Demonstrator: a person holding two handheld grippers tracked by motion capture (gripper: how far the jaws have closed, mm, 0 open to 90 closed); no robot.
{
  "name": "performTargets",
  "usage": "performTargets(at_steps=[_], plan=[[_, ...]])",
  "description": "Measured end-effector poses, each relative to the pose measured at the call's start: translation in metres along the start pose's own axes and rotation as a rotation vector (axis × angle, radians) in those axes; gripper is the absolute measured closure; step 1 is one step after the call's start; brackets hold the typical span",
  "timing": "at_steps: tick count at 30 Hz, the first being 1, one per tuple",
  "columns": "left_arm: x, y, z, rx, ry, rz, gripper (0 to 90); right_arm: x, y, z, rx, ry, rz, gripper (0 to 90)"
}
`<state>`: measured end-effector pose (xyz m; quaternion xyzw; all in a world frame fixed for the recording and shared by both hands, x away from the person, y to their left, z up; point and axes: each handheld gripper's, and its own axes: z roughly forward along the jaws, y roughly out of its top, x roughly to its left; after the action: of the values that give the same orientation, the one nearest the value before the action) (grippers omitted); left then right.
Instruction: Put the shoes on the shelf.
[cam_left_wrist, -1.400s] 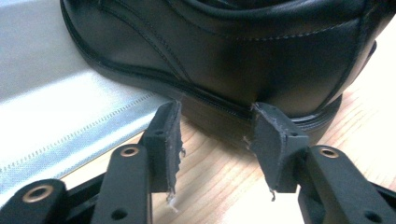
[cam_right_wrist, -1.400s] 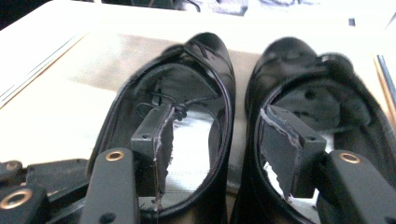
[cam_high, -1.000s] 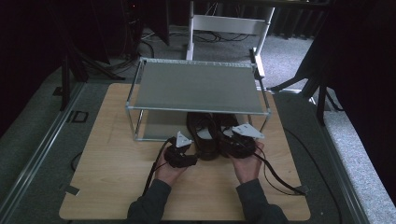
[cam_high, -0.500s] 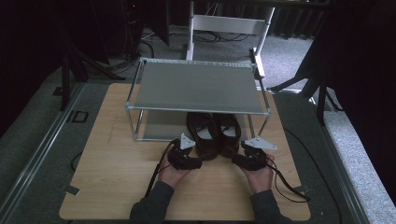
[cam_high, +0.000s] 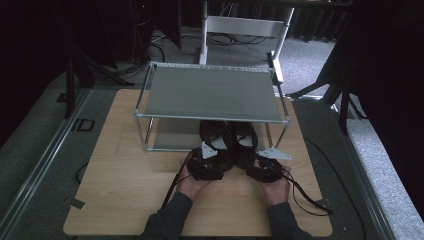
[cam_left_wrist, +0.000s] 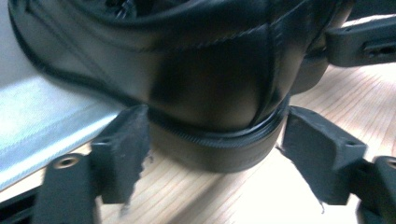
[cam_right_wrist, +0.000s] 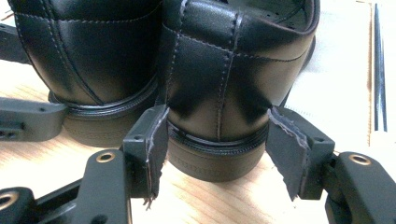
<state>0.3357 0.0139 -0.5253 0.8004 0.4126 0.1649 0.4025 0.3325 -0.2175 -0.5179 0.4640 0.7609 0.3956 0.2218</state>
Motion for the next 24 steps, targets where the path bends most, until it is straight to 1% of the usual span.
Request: performTargets(at_steps=[3,9,13,17,21,22,23,24], plan=[[0.001,0.001,0.0,0.007,-0.003,-0.002,26.7,0.0,0.0,0.0,-0.001,0.0,0.002,39.7],[0.004,0.005,0.001,0.017,-0.01,0.012,27.2,0.0,0.001,0.001,-0.004,0.002,0.004,39.9],[0.009,0.008,0.003,0.029,-0.015,0.03,27.2,0.0,0.002,0.004,-0.005,0.001,0.011,39.9],[0.017,0.013,0.007,0.043,-0.025,0.055,27.3,0.001,0.006,0.009,0.0,-0.013,0.008,40.0],[0.025,0.016,0.012,0.045,-0.034,0.066,27.3,0.001,0.01,0.016,0.003,-0.025,0.002,40.0],[0.025,0.016,0.012,0.045,-0.034,0.066,27.3,0.001,0.01,0.016,0.003,-0.025,0.002,40.0],[0.029,0.017,0.014,0.048,-0.037,0.07,27.3,0.001,0.011,0.017,0.004,-0.027,0.003,40.0],[0.031,0.018,0.015,0.052,-0.038,0.074,27.4,0.002,0.013,0.02,0.004,-0.034,0.006,40.0]])
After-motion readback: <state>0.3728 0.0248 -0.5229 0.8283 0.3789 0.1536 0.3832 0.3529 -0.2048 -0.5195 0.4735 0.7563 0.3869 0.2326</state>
